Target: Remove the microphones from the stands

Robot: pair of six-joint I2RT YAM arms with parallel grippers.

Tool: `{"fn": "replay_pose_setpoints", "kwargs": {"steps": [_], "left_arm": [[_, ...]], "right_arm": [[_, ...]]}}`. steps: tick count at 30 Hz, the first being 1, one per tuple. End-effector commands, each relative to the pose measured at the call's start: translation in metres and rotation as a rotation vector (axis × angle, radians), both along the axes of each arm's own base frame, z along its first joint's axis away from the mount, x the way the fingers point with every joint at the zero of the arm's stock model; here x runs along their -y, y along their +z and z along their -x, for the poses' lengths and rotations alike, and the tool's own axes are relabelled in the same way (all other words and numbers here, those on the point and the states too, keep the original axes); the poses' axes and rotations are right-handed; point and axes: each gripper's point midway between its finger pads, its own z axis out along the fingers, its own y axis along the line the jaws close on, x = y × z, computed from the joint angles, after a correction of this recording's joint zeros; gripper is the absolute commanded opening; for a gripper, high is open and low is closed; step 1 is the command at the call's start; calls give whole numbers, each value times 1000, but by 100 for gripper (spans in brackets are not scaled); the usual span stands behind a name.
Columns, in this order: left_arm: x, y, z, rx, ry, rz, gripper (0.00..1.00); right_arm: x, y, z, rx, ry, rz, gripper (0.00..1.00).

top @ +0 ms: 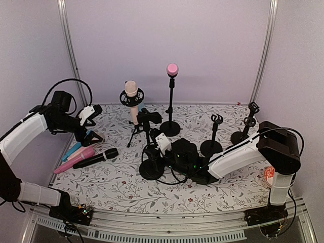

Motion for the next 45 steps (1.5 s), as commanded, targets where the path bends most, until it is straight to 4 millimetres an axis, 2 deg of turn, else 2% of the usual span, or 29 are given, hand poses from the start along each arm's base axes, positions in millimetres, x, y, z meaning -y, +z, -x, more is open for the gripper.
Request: {"fn": "replay_pose_setpoints", "kwargs": {"steps": [1, 4, 7, 9, 12, 17, 18, 21, 26, 30, 32, 35, 39, 40, 42, 45], "left_arm": [[3, 34, -5, 99, 9, 26, 99], [-9, 57, -18, 183, 98, 3, 99], [-7, 71, -11, 218, 52, -15, 99], [8, 75, 4, 182, -39, 15, 99], [34, 83, 16, 161, -85, 35, 99], [79, 81, 46, 162, -235, 61, 98], [86, 82, 50, 155, -251, 82, 96], [106, 83, 61, 110, -299, 147, 91], [136, 79, 76, 21, -368, 212, 78], [144, 76, 81, -14, -392, 238, 70], [146, 79, 83, -18, -396, 253, 63], [147, 84, 85, -17, -407, 271, 45], [147, 84, 89, -23, -422, 277, 7], [147, 83, 90, -26, -424, 275, 0], [147, 85, 96, -30, -451, 280, 0], [150, 100, 110, -34, -530, 321, 0]], "right_arm": [[-3, 22, -2, 44, -21, -37, 0], [0, 42, -1, 63, -24, -70, 0], [0, 74, 1, 83, -11, -133, 0], [-2, 99, 4, 88, 7, -190, 0], [-6, 132, 6, 77, 25, -284, 0], [-18, 174, 14, 73, 56, -396, 0], [-20, 177, 16, 75, 59, -404, 0], [-24, 206, 24, 97, 69, -468, 0], [-34, 233, 38, 139, 95, -513, 0], [-39, 247, 48, 156, 125, -543, 0], [-40, 252, 52, 165, 134, -555, 0], [-42, 255, 57, 173, 146, -561, 0], [-40, 258, 60, 178, 157, -568, 0], [-38, 260, 61, 182, 163, -574, 0], [-33, 265, 67, 187, 186, -586, 0], [-32, 275, 82, 211, 274, -588, 0]]}}
